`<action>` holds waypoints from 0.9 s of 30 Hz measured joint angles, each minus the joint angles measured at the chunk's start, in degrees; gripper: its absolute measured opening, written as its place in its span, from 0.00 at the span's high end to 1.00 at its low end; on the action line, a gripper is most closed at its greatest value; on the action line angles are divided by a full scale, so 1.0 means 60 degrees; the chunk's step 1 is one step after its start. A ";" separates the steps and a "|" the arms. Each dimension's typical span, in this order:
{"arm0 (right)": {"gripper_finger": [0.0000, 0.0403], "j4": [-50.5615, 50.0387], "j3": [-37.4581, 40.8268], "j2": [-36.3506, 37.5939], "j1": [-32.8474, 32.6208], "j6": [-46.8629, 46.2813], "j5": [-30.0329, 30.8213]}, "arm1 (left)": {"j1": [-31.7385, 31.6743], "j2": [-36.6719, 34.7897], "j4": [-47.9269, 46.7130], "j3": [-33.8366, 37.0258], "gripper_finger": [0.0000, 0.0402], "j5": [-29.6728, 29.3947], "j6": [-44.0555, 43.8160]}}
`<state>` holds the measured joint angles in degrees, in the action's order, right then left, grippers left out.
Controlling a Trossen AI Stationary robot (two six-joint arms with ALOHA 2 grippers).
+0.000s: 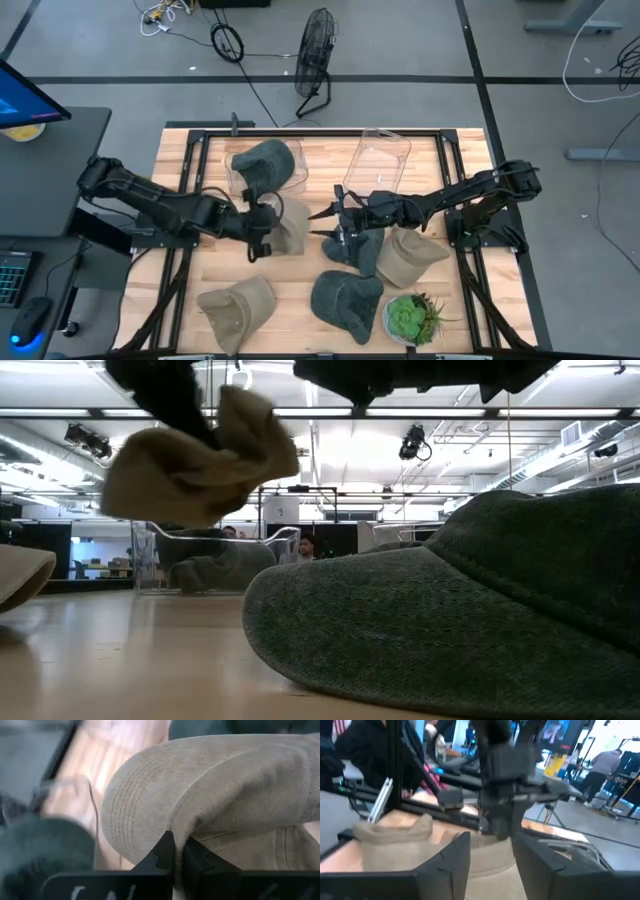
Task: Pick & Place hat
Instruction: Put the top left brown cap into the right transparent bin
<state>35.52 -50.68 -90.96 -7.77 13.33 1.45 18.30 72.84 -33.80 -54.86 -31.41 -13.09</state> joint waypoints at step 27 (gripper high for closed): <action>0.45 -0.2711 -0.0007 0.0011 0.0218 0.0214 0.3764 | -0.1085 0.1813 0.4794 0.0001 0.96 -0.0300 0.4795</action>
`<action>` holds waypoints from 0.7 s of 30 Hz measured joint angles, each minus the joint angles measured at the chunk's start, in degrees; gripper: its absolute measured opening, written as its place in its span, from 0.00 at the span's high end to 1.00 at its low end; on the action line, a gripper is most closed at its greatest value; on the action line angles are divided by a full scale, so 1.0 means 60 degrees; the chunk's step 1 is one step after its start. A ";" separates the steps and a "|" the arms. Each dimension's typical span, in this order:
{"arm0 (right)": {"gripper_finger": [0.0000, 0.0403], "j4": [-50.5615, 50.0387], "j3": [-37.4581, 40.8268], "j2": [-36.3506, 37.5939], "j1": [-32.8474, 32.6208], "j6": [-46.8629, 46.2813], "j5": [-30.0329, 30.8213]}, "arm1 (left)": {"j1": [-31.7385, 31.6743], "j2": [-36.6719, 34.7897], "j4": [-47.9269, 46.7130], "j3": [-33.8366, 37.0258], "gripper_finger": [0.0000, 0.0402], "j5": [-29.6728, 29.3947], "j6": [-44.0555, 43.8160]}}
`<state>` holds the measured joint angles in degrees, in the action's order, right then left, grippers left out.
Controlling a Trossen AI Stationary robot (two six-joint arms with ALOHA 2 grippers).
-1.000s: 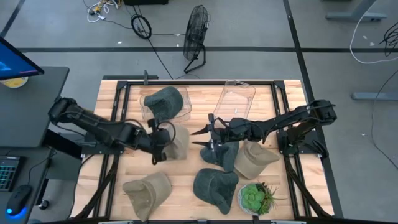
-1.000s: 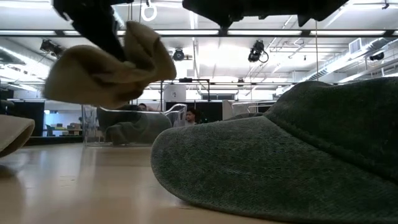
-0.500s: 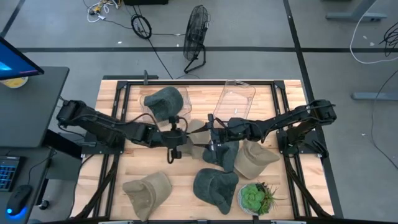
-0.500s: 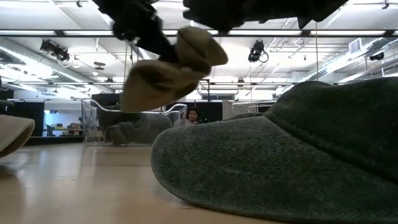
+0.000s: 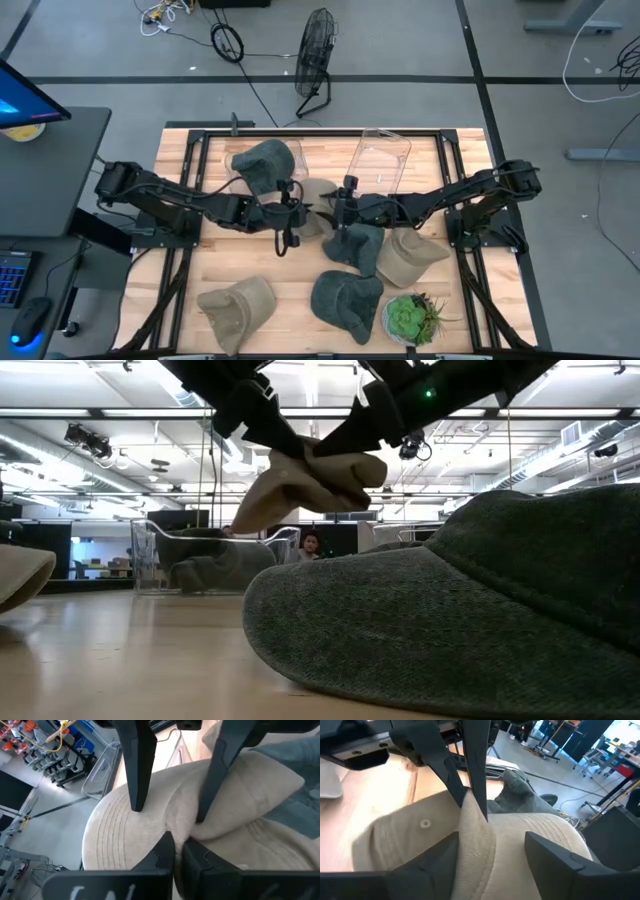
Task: Pick & Place hat
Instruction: Put the top left brown cap into the right transparent bin
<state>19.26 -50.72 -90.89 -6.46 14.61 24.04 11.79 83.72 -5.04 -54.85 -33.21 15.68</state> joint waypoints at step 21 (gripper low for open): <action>0.97 -0.0592 0.0015 -0.0007 0.0007 -0.0674 0.0310 | -0.0767 -0.0007 0.0276 -0.0018 0.69 0.0110 -0.0480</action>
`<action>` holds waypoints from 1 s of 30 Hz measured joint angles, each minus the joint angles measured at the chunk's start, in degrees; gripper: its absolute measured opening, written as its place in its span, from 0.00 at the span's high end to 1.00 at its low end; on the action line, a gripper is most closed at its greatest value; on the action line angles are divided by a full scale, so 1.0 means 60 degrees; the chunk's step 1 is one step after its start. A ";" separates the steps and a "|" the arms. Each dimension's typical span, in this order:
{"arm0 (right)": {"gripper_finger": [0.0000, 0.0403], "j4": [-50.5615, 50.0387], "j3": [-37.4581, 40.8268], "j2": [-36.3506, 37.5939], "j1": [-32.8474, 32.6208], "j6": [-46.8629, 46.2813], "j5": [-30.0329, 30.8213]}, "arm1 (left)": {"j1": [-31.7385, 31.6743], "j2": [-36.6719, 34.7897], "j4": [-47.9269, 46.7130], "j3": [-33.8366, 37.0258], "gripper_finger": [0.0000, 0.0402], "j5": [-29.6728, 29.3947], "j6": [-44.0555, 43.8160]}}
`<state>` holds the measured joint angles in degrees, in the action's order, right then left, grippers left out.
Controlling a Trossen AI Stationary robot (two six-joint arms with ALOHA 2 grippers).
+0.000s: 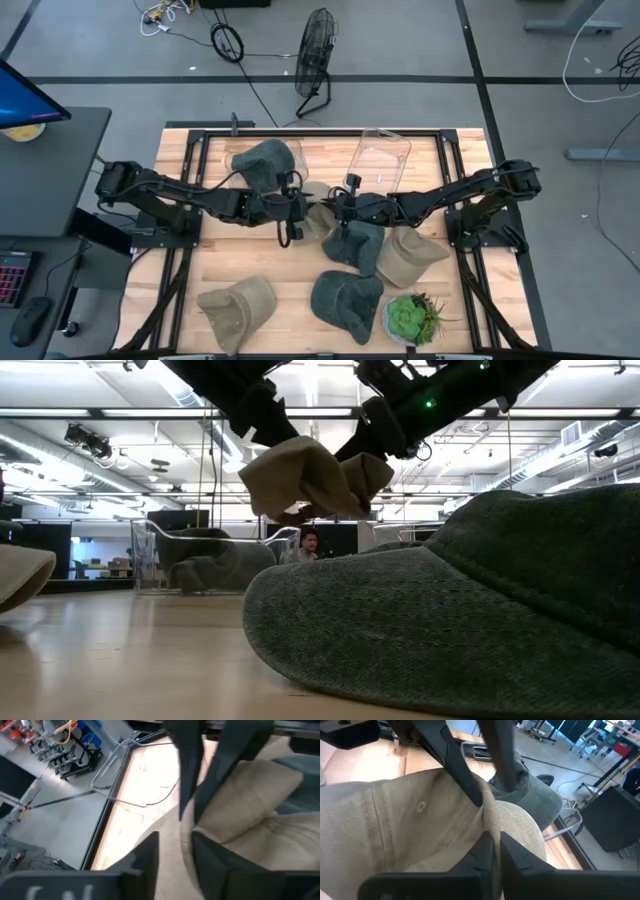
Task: Pick & Place hat
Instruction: Put the top left brown cap into the right transparent bin
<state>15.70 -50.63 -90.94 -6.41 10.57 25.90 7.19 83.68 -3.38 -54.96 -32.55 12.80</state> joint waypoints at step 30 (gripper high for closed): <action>0.98 -0.8069 -0.0004 0.2306 0.2542 -0.3166 0.5140 | -0.0001 -0.0004 0.0096 0.0000 0.52 -0.0147 -0.0773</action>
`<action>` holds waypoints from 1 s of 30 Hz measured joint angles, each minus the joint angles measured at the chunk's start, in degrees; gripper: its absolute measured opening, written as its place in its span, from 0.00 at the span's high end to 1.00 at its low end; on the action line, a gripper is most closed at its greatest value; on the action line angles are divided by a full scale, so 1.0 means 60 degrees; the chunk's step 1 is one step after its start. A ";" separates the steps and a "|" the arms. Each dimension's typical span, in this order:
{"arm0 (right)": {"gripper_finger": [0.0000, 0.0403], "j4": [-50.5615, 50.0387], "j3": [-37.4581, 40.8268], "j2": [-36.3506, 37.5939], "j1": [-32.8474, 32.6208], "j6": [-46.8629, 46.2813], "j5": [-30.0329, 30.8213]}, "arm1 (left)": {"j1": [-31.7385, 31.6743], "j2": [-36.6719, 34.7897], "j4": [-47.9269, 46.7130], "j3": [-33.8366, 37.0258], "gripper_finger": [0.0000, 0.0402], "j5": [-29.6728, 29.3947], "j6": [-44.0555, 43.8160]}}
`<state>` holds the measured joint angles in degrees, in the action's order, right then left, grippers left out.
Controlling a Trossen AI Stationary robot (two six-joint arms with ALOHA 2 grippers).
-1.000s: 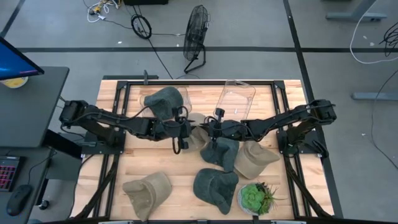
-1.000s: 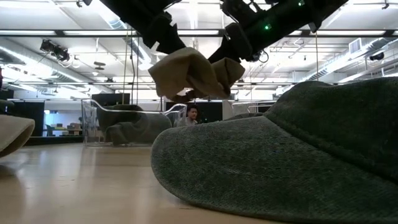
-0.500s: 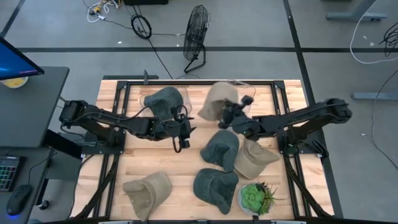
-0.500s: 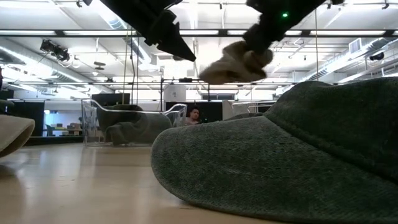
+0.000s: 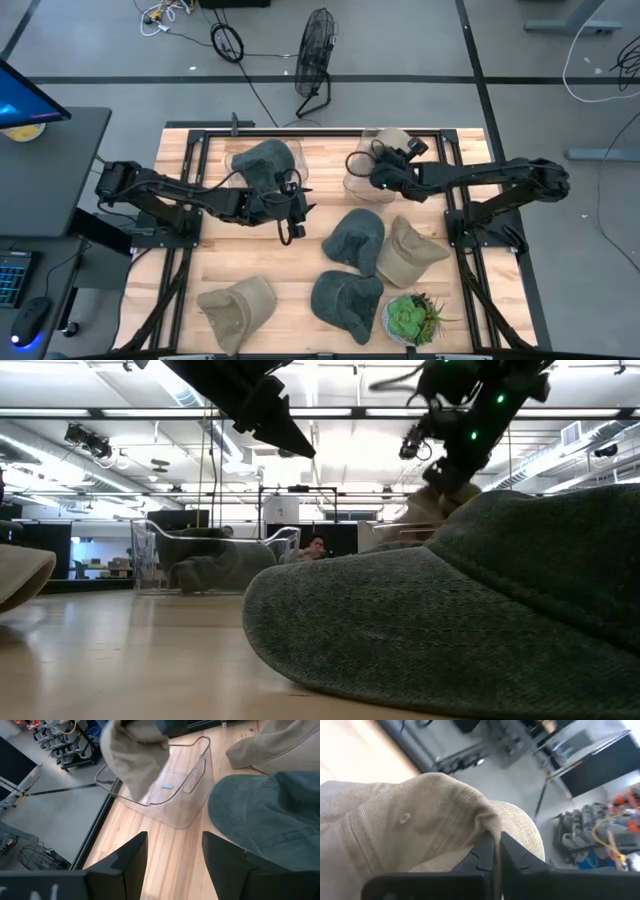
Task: Pick & Place hat
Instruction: Put the top left brown cap into the right transparent bin, then put the right brown cap into the right transparent bin
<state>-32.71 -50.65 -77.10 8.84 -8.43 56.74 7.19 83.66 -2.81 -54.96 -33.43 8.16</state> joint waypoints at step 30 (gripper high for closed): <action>0.63 0.0996 -0.0110 -0.1363 0.0163 0.0907 -0.2965 | -0.0001 0.0000 0.0000 0.0004 0.52 0.0000 -0.0004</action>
<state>-26.74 -51.31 -85.28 9.81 -2.98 38.95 7.18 83.66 -2.81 -54.94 -33.43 8.14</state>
